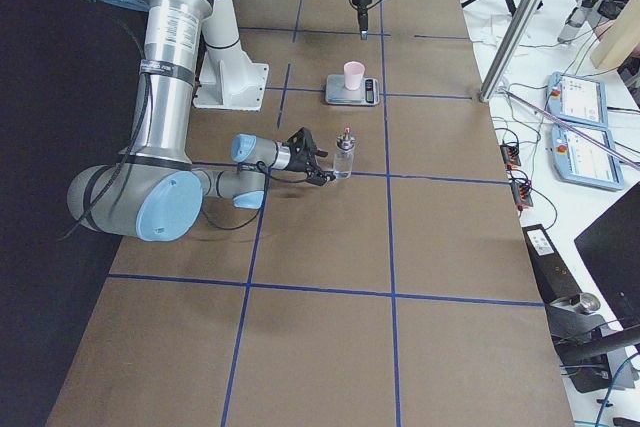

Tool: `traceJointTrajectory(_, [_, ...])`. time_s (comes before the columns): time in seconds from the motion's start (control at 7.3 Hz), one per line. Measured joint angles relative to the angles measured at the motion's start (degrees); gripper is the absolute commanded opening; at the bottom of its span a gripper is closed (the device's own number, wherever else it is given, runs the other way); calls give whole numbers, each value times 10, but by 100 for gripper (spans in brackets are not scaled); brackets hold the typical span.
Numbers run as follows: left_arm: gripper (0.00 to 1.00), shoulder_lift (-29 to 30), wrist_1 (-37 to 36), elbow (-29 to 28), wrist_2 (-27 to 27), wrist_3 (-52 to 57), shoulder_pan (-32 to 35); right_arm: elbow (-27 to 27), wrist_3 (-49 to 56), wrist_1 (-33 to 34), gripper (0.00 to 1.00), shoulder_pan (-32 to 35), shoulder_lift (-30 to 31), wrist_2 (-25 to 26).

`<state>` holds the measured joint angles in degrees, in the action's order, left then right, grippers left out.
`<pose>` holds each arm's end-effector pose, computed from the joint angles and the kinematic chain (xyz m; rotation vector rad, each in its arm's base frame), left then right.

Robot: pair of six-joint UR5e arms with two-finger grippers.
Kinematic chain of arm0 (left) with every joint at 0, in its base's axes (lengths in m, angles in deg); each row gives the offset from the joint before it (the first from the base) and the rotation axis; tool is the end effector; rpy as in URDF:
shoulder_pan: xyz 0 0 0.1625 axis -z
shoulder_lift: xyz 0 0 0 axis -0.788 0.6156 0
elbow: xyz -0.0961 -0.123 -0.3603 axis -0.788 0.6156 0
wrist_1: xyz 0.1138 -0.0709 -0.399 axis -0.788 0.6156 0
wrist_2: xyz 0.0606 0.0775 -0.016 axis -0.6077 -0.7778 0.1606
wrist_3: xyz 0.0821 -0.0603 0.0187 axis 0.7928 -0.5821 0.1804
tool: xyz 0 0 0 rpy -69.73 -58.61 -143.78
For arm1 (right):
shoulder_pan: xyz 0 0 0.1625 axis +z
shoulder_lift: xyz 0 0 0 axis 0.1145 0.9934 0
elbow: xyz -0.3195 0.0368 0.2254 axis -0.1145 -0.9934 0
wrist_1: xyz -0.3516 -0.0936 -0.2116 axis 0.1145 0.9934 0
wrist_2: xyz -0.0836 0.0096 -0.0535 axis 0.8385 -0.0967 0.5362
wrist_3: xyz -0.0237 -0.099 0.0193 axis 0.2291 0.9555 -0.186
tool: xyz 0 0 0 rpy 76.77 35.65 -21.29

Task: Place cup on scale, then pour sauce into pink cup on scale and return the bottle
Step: 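Move the right gripper to the glass sauce bottle and close on it, then lift the glass bottle upward with the right gripper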

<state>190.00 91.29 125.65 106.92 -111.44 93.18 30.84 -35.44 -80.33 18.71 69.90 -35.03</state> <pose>0.4232 -0.4839 0.1832 0.0897 1.0514 -0.1357 -0.3451 -0.2818 0.5169 1.0495 -0.8699 0.1526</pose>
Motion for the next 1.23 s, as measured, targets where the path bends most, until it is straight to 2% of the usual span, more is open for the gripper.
traceJointTrajectory(0.68, [66,-2,0,0,-2,0,0,-8,-2,37,100,-48,-42,132])
traceJointTrajectory(1.23, [66,-2,-2,1,-2,-1,0,-36,-66,46,100,-53,-55,185])
